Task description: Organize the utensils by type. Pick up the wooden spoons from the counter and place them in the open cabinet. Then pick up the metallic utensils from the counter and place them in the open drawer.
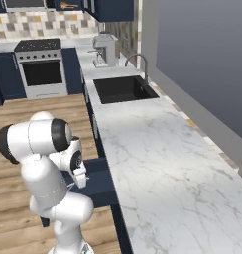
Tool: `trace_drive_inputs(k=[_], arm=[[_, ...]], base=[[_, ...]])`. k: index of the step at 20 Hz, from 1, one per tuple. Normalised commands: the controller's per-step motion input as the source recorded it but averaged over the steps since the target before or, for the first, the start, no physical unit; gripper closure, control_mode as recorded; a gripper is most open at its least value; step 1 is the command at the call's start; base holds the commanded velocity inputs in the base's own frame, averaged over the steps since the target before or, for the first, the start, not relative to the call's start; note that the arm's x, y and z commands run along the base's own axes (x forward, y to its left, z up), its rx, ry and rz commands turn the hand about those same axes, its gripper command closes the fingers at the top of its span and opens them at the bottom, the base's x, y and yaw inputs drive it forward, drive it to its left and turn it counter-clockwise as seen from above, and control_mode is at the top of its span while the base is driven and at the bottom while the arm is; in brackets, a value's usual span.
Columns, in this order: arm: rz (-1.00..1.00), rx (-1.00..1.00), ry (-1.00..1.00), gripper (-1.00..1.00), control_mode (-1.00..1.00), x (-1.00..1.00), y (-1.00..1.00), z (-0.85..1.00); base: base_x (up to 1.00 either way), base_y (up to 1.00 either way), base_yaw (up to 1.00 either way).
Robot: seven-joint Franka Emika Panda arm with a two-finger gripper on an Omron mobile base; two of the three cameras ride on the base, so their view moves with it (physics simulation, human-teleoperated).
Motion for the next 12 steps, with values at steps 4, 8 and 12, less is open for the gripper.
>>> trace_drive_inputs(k=[4, 8, 12], arm=[[-0.1, -0.03, 0.0, 1.0, -1.0, 0.2, 0.0, -0.31], [-0.08, -0.03, 0.0, 1.0, -1.0, 0.16, 0.0, -0.29], [-0.07, -0.02, 0.0, 1.0, -1.0, 0.22, 0.0, -0.26]], base=[[0.0, 0.0, 0.0], [0.0, 0.0, 0.0], [0.0, 0.0, 0.0]])
